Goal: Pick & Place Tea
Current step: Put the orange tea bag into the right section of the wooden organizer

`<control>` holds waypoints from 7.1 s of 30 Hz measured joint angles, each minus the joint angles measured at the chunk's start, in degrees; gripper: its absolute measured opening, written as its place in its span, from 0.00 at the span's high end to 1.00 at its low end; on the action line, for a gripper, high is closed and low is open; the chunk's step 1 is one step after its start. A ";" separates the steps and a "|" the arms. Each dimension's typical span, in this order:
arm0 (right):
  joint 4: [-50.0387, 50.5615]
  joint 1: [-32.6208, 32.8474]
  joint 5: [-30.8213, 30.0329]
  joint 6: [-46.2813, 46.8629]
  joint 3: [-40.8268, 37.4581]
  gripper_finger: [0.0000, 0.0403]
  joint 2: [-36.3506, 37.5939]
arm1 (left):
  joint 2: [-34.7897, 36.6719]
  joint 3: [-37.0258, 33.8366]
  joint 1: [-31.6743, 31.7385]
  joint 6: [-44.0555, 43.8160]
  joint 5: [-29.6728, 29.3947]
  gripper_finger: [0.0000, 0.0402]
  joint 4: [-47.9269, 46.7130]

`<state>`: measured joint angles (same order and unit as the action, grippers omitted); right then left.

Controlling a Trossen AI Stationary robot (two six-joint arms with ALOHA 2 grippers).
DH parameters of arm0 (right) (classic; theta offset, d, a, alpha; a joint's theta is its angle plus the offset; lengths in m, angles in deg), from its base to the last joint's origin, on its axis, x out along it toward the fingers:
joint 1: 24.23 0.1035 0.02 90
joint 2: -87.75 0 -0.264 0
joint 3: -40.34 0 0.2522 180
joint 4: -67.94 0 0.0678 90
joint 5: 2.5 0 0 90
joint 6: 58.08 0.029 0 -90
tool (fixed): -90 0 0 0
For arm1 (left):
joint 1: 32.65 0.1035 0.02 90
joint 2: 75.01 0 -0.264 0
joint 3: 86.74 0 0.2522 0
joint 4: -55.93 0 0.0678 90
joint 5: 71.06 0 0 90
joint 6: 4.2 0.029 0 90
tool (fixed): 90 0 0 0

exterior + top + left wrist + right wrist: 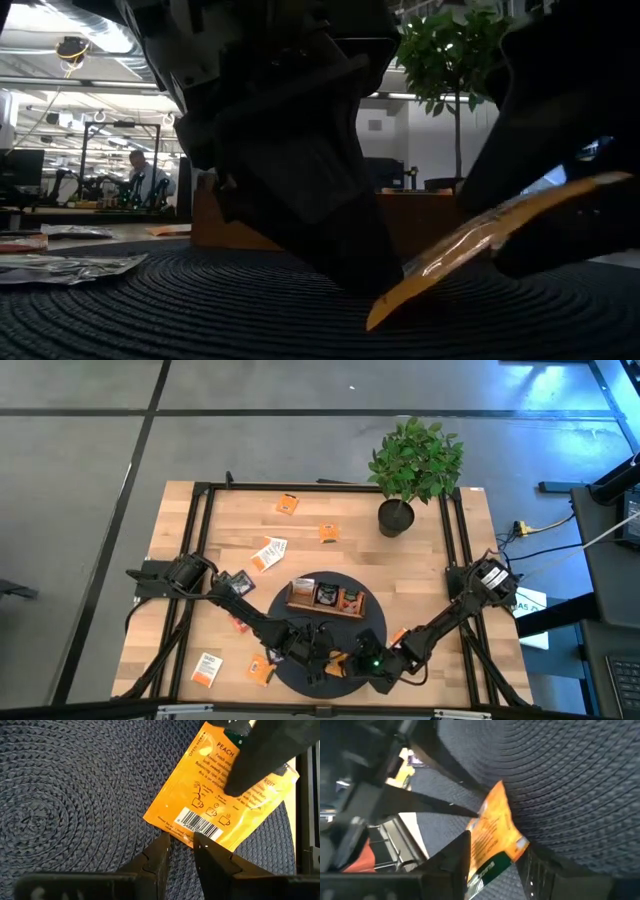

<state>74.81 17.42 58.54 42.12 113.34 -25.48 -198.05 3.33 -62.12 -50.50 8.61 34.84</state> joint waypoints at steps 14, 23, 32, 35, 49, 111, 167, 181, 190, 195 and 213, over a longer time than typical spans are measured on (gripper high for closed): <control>-0.22 0.07 3.59 -2.58 0.11 0.98 0.16 | 1.61 -0.32 0.17 6.66 -1.88 0.79 2.12; 0.60 0.06 3.95 -6.87 0.22 0.98 2.89 | 7.94 -0.29 0.94 23.00 -4.33 0.79 2.15; 13.23 -0.24 1.17 -21.81 0.26 0.99 14.10 | 16.09 -0.15 0.19 30.74 -10.33 0.79 1.34; 14.23 -0.22 0.36 -32.23 1.38 0.99 17.49 | 18.97 -0.14 0.60 28.00 -12.16 0.79 -0.41; 44.32 -0.22 -13.46 -75.05 21.93 0.99 19.21 | 35.04 0.03 10.64 19.62 8.50 0.79 -4.47; 26.83 -3.85 -23.29 -193.61 24.73 0.97 19.15 | 35.67 0.01 27.08 8.28 49.24 0.79 -3.21; 68.14 -1.33 -21.23 -78.07 24.70 0.66 28.59 | 35.63 -0.01 24.41 31.83 40.31 0.96 -5.55; 64.30 -1.71 -13.70 -66.08 24.72 0.66 31.31 | 29.30 -0.03 18.35 33.73 16.00 0.97 5.52; 63.69 -0.85 -2.97 -61.50 24.72 0.66 32.02 | 34.04 -17.03 17.84 25.40 8.05 0.96 32.94; 59.01 -0.88 -6.37 -64.56 24.72 0.66 32.02 | 33.46 -27.29 14.48 30.17 -4.27 0.96 51.93; 46.72 -10.37 -7.91 -79.67 24.72 0.66 29.90 | 33.46 -28.86 9.25 38.08 -11.08 0.96 52.94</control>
<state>121.53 7.06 50.64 -37.55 138.06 4.43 -164.59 -25.54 -52.87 -12.42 -2.47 87.78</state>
